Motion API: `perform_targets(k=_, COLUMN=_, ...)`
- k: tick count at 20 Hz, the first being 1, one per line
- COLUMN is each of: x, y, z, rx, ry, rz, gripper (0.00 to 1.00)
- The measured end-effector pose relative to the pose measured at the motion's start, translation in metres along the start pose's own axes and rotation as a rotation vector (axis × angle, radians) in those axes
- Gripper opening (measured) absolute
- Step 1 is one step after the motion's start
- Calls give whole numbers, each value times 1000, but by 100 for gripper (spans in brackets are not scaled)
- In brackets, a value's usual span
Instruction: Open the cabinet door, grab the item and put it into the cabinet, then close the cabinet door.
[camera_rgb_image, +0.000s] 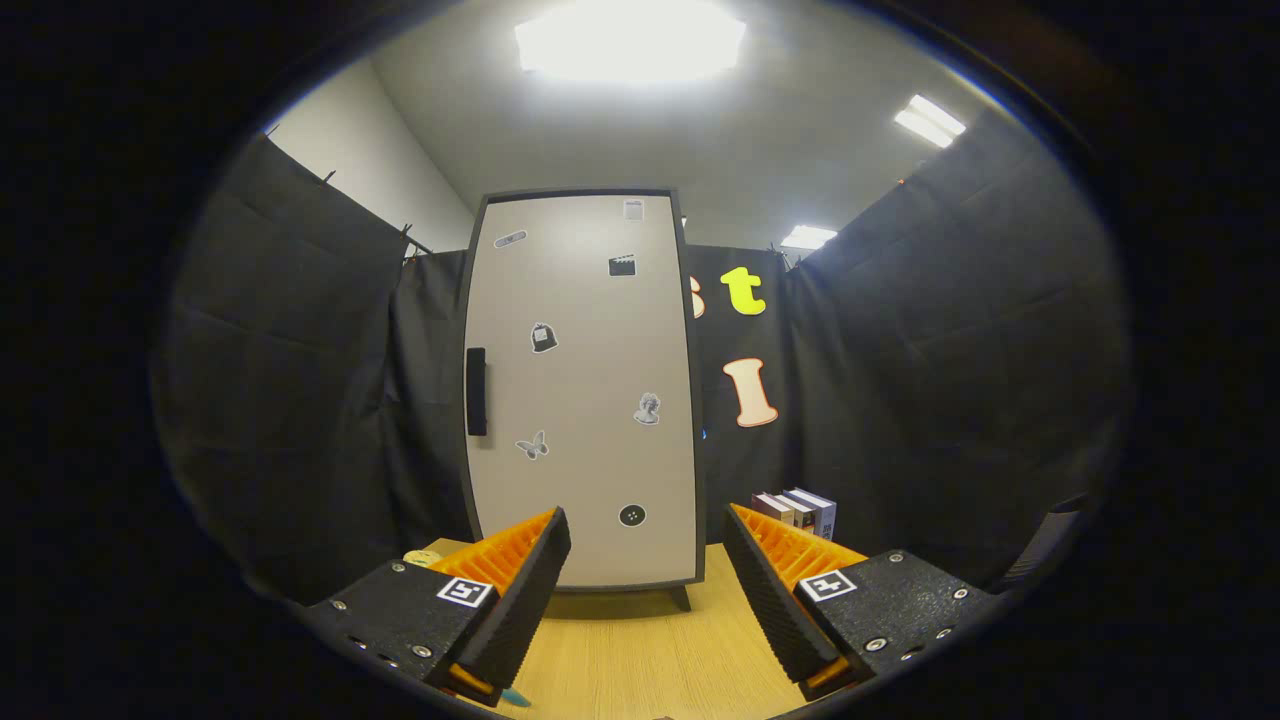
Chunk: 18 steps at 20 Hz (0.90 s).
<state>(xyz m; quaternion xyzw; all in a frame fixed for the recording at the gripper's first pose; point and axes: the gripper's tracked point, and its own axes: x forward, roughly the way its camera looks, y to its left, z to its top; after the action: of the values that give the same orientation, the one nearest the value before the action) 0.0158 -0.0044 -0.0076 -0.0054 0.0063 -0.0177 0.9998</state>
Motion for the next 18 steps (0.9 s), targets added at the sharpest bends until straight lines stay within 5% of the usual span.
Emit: perform_targets(k=18, x=82, y=69, z=56, rx=57, ry=-55, rz=79, gripper=95)
